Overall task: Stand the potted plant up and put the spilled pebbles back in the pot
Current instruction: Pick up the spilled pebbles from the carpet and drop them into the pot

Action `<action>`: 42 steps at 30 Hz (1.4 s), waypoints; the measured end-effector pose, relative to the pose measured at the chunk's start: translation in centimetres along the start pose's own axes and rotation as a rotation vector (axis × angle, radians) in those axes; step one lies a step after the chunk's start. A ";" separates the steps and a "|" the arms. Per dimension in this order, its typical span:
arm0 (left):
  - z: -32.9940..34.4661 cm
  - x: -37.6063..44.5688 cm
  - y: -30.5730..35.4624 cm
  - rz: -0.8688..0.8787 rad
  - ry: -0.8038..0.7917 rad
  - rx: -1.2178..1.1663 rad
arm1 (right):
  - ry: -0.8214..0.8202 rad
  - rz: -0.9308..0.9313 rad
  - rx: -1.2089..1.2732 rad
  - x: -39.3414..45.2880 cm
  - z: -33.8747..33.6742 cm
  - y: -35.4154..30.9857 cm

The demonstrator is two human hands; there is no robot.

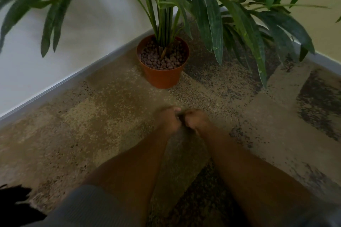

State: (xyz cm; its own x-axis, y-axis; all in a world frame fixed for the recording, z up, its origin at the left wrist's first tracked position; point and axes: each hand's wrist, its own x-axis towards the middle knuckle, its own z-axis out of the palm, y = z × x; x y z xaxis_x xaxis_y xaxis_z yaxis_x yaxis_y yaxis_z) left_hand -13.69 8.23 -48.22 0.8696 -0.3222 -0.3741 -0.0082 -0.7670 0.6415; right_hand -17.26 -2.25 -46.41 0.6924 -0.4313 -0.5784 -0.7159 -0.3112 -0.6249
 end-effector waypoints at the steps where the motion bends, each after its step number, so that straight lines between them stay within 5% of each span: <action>1: 0.2 0.0 -0.2 0.064 0.007 0.088 | -0.008 -0.012 -0.018 -0.3 0.1 0.3; 4: 0.9 0.4 -0.6 0.233 -0.006 0.271 | 0.007 -0.035 -0.042 -0.5 0.6 0.9; 11: 2.0 1.2 -0.2 0.286 -0.075 0.291 | 0.026 -0.078 -0.122 -0.2 0.7 1.4; 28: 2.0 0.0 -0.6 -0.162 0.125 -0.230 | 0.076 -0.103 -0.149 0.2 1.7 1.6; 31: 1.2 -0.4 0.1 -0.415 0.181 -0.629 | 0.116 0.081 0.171 0.6 2.0 1.0; 35: -1.7 0.0 0.9 -0.666 0.124 -1.321 | -0.056 0.259 0.849 0.7 1.4 -1.1; 38: -3.6 0.1 1.5 -0.683 0.214 -1.635 | -0.128 0.219 1.226 0.0 0.4 -3.4; 42: -6.4 0.4 3.6 -0.615 0.343 -1.848 | -0.169 0.167 1.313 -0.6 -0.7 -6.9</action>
State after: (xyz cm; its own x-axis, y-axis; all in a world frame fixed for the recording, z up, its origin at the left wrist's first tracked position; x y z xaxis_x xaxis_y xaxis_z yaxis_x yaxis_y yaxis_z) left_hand -10.16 8.94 -41.78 0.5984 -0.0091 -0.8011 0.5152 0.7701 0.3761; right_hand -12.83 -0.45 -41.40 0.6765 -0.2450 -0.6945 -0.2418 0.8169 -0.5237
